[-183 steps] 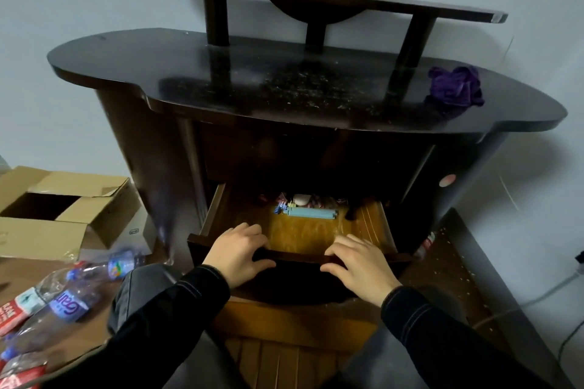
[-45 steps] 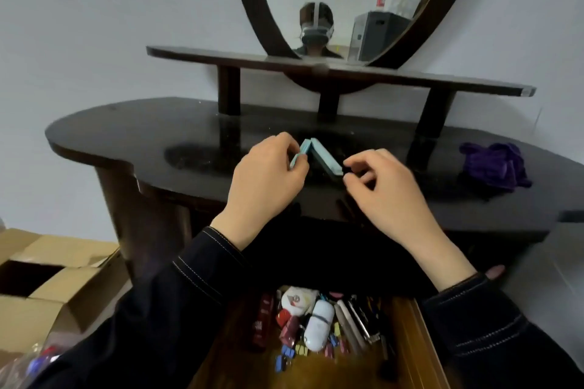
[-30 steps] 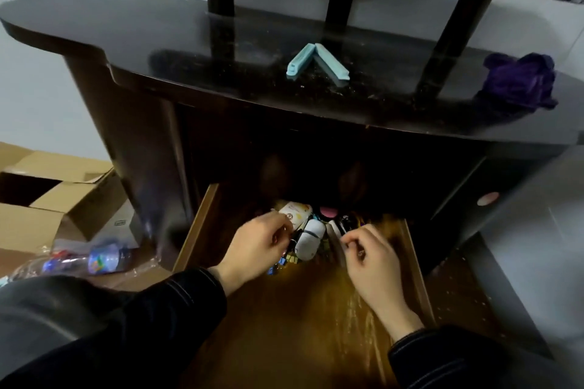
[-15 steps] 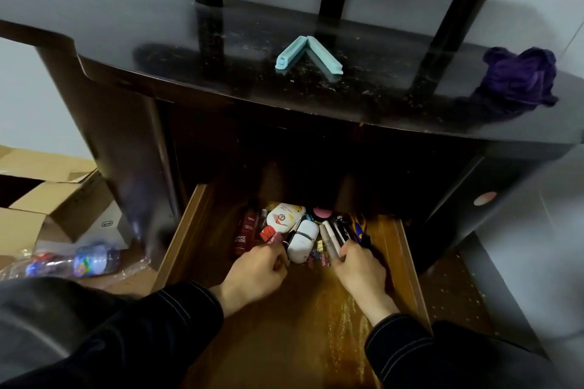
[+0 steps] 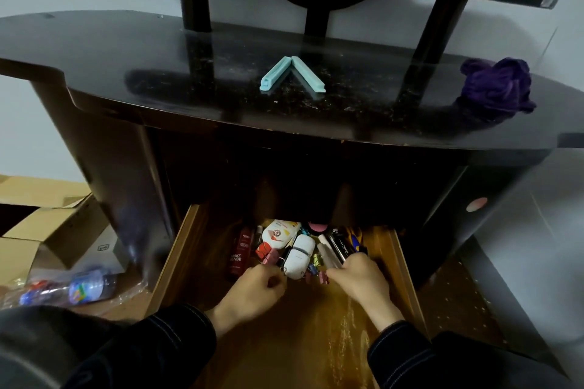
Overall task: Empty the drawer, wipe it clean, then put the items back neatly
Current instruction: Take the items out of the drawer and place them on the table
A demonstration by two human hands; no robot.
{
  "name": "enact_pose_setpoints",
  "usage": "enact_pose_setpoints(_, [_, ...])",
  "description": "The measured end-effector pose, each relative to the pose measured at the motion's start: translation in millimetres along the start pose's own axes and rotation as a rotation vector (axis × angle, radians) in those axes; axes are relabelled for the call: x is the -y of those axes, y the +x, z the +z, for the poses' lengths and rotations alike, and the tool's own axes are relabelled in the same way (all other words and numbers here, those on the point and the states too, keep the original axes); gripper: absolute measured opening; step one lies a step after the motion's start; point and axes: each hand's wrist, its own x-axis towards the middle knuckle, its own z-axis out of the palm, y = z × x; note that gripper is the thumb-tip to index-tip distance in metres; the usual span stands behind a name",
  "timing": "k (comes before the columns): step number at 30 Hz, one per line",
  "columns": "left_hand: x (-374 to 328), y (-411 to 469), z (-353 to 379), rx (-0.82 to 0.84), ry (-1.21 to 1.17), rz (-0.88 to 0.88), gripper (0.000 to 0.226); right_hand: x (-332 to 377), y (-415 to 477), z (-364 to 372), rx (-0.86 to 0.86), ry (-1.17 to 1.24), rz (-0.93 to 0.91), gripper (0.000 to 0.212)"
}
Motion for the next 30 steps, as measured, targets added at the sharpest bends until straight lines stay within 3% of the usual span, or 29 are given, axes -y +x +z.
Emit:
enact_pose_setpoints(4, [-8.1, 1.6, 1.5, 0.063, -0.493, -0.131, 0.026, 3.6, -18.7, -5.7, 0.104, 0.251, -0.159, 0.033])
enact_pose_setpoints(7, [-11.2, 1.9, 1.9, 0.037, -0.748, -0.217, 0.039, 16.1, -34.3, 1.7, 0.235, 0.242, -0.327, 0.034])
enact_pose_setpoints(11, [-3.8, 5.9, 2.5, -0.092, -0.774, -0.236, 0.03, 21.0, -35.7, 10.6, 0.234, 0.102, -0.4, 0.033])
enact_pose_setpoints(17, [0.6, 5.3, -0.7, -0.128, -0.72, -0.22, 0.04, 2.0, -7.8, 1.6, -0.151, -0.109, -0.128, 0.018])
enact_pose_setpoints(22, [1.5, 5.4, 0.7, -0.131, -0.658, -0.193, 0.01, -3.0, 0.8, 17.2, -0.124, -0.297, -0.065, 0.024])
enact_pose_setpoints(27, [3.7, 4.9, -1.6, -0.139, -0.595, -0.168, 0.007, 2.9, 3.6, 16.9, -0.079, -0.297, -0.024, 0.023])
enact_pose_setpoints(30, [3.8, 5.1, -2.4, -0.165, -0.515, -0.126, 0.003, 7.0, 0.7, -1.6, -0.135, -0.259, -0.007, 0.024])
